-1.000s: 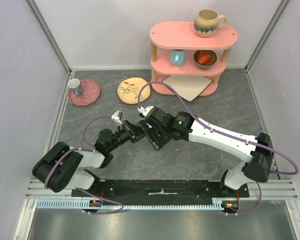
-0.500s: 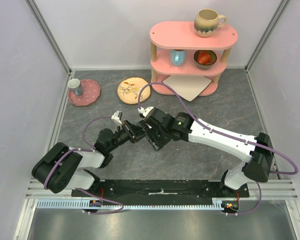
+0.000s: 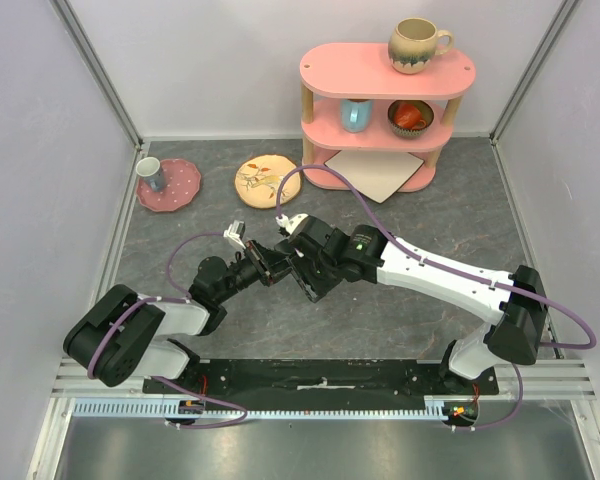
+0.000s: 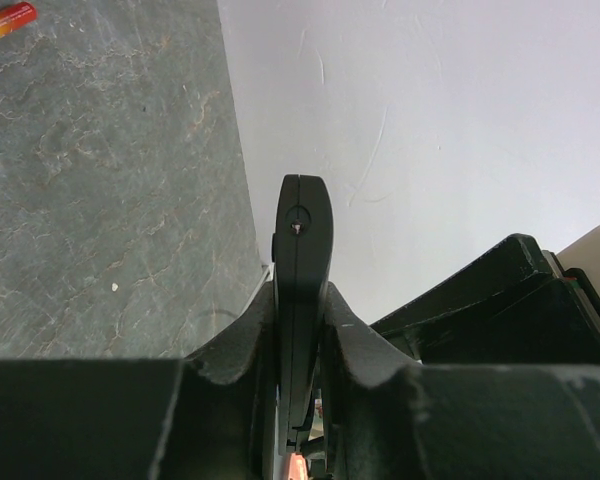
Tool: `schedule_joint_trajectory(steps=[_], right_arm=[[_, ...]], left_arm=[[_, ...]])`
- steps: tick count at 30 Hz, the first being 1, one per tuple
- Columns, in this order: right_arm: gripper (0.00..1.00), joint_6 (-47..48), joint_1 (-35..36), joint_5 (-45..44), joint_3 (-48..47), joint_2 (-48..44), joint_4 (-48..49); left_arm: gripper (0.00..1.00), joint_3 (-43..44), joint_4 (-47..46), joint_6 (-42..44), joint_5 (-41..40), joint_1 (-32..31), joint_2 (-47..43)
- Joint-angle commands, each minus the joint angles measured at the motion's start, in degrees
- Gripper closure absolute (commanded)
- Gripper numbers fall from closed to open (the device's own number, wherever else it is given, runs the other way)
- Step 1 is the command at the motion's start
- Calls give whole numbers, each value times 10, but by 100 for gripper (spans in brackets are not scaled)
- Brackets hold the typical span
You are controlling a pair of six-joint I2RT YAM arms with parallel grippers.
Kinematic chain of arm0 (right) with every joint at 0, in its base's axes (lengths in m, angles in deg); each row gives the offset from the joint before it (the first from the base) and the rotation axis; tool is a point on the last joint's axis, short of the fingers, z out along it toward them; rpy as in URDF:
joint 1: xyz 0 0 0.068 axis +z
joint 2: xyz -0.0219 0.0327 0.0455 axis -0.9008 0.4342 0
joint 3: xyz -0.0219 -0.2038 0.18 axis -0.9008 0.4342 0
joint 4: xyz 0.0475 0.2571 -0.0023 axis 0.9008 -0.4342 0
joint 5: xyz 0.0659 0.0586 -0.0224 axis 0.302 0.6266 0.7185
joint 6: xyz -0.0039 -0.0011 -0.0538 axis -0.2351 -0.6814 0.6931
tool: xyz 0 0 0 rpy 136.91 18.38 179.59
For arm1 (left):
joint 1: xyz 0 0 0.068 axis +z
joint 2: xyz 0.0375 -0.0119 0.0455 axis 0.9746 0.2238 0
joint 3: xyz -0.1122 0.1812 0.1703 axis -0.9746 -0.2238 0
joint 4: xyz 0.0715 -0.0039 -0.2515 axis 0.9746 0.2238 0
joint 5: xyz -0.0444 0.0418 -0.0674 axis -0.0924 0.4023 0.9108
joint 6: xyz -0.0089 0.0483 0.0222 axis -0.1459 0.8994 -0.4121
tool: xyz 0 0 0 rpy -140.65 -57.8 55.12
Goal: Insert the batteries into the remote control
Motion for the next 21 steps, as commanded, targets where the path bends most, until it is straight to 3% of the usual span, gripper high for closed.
schedule_joint_trajectory(steps=[1, 12, 21], right_arm=[[82, 5, 3, 9, 12, 3, 6], [81, 18, 3, 4, 11, 11, -6], [82, 33, 3, -2, 10, 23, -16]], left_arm=[[98, 36, -66, -44, 14, -8, -32], [98, 45, -50, -52, 29, -10, -39], [98, 69, 16, -45, 47, -18, -48]])
